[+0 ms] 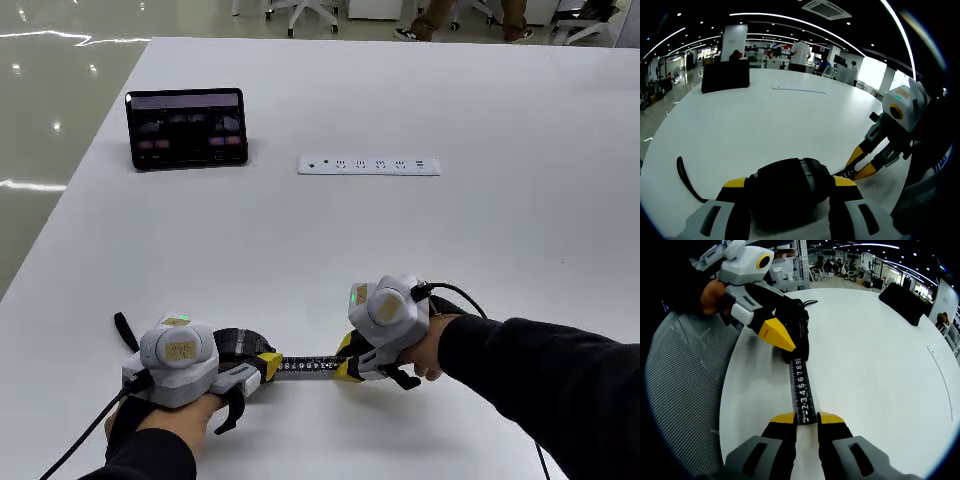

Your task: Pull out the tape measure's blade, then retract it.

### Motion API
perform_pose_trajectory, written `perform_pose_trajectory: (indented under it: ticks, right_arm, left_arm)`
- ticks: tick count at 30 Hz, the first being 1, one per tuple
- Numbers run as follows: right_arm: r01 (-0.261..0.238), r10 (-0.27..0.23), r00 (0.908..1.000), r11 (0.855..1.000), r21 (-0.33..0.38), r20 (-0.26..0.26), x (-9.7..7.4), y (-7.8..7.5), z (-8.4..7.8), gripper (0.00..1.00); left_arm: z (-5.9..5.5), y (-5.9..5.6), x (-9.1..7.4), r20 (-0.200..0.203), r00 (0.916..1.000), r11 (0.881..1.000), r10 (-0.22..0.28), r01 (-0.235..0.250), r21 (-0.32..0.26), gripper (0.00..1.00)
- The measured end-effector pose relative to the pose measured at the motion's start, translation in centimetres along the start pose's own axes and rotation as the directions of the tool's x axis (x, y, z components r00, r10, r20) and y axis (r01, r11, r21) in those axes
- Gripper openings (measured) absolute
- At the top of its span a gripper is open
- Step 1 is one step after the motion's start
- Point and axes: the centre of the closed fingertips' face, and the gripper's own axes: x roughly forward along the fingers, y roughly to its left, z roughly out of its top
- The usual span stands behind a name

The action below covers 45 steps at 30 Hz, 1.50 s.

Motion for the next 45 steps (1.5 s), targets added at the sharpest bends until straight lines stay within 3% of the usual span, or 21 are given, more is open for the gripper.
perform_pose_trajectory:
  ticks: [45]
  right_arm:
    - [-0.004,0.004,0.9997,1.0,0.015,0.026,1.3,0.5,1.8,0.11]
  left_arm:
    - [0.0,0.1,0.0,0.005,1.0,1.0,-0.001,0.001,-0.019,0.59]
